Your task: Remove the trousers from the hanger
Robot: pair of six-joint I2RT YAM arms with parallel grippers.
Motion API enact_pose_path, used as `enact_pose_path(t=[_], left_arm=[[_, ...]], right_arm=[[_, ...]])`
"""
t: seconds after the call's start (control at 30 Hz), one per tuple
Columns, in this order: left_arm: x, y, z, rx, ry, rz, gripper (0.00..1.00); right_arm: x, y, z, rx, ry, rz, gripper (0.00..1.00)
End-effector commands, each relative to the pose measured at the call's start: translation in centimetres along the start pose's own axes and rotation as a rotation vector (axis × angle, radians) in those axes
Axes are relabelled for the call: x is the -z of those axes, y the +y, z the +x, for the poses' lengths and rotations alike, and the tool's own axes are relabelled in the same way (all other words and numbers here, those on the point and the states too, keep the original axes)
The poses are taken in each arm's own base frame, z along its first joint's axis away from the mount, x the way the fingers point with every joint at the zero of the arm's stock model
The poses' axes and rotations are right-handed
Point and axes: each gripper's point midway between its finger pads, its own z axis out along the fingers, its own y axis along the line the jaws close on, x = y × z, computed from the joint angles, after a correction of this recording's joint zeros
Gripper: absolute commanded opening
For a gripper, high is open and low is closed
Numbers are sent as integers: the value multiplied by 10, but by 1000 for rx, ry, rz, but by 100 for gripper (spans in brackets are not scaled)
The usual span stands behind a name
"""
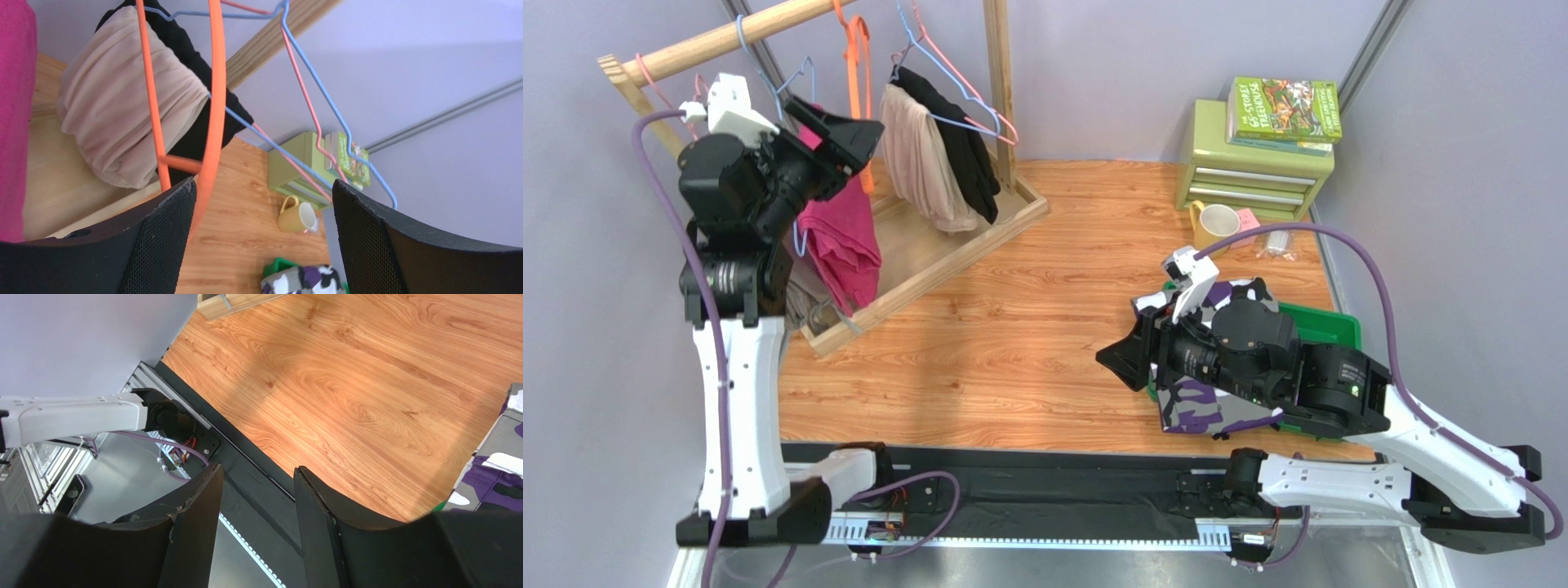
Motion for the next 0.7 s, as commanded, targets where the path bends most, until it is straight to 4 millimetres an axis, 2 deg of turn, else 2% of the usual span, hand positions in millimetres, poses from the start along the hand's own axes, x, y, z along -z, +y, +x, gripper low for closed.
enact_pose_path(t=[0.0,0.07,0.1,0.17,0.2,0.27,0.4,0.5,0.67], left_arm=[[41,5,25,-182,44,39,83],[50,27,40,-242,67,-18,83],[61,32,36,-266,32,-53,83],[69,50,43,-309,46,-123,83],[75,56,39,-331,24,-159,83],[82,69,43,-360,48,-216,87],[83,95,47,-381,122,-357,91],[84,105,40,-407,128,-429,91],[91,92,10,-461,21,-437,92]], right_arm=[[-9,11,-3,-12,-10,-39,51],[-15,12,1,-10,2,-42,51],[-17,14,2,-6,7,-49,51],[-24,14,6,-2,17,-47,51],[-26,15,8,0,27,-51,51],[-31,16,12,7,44,-52,51],[-39,19,21,15,78,-71,51],[-40,20,23,16,79,-85,52],[-40,20,25,19,79,-91,52]])
